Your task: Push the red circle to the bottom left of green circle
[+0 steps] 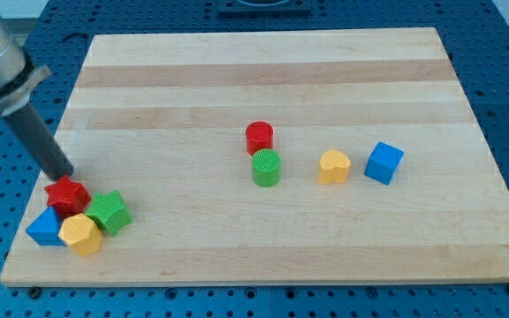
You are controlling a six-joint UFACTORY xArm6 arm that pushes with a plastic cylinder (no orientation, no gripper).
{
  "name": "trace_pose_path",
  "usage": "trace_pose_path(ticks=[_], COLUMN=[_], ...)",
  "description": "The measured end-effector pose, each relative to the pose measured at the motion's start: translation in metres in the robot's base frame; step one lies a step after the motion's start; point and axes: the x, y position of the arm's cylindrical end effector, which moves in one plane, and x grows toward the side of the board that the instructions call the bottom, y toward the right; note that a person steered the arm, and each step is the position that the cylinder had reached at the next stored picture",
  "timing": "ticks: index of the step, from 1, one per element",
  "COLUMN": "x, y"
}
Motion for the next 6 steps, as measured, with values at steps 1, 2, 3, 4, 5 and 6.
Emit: trace_pose_path(ticks=[1, 2, 3, 4, 5, 6], x=[-0.064, -0.122, -0.134, -0.114, -0.079, -0.035], y=[0.043, 0.137, 0.254, 0.293, 0.287, 0.264])
